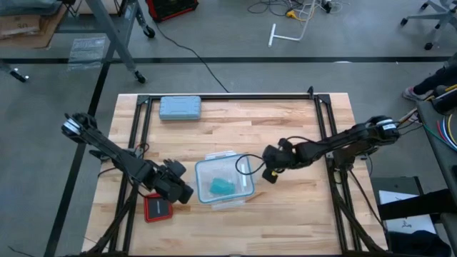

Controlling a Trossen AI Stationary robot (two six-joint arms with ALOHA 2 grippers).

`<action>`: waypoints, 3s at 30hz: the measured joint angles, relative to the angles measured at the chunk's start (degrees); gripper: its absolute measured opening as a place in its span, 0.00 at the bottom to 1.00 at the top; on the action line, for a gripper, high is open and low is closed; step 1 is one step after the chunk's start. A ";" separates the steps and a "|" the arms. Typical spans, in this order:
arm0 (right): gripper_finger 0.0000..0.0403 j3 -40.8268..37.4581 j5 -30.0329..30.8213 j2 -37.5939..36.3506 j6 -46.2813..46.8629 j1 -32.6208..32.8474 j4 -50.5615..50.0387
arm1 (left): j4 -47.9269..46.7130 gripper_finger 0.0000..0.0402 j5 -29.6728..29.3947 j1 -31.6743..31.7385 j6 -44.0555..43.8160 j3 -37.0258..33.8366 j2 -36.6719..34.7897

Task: Roll bandage
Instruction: Close the transparent food container

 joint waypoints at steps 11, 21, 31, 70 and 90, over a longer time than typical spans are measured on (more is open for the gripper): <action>0.00 -3.19 10.35 -12.66 -4.90 6.90 18.59 | 10.45 0.00 -22.50 -2.69 14.92 5.32 -3.63; 0.00 -15.36 8.83 -1.59 -6.53 12.03 62.00 | 26.17 0.00 -25.78 0.24 34.44 4.35 5.96; 0.00 -12.76 8.46 9.06 -1.63 12.29 62.02 | 27.23 0.00 -16.61 3.10 31.19 4.24 16.66; 0.00 -13.25 8.51 0.56 15.82 14.62 41.91 | 43.55 0.01 -13.37 6.47 39.47 4.39 19.14; 0.00 -13.20 17.60 -16.12 22.79 13.99 6.03 | 16.92 0.01 -7.87 4.99 24.50 4.09 7.08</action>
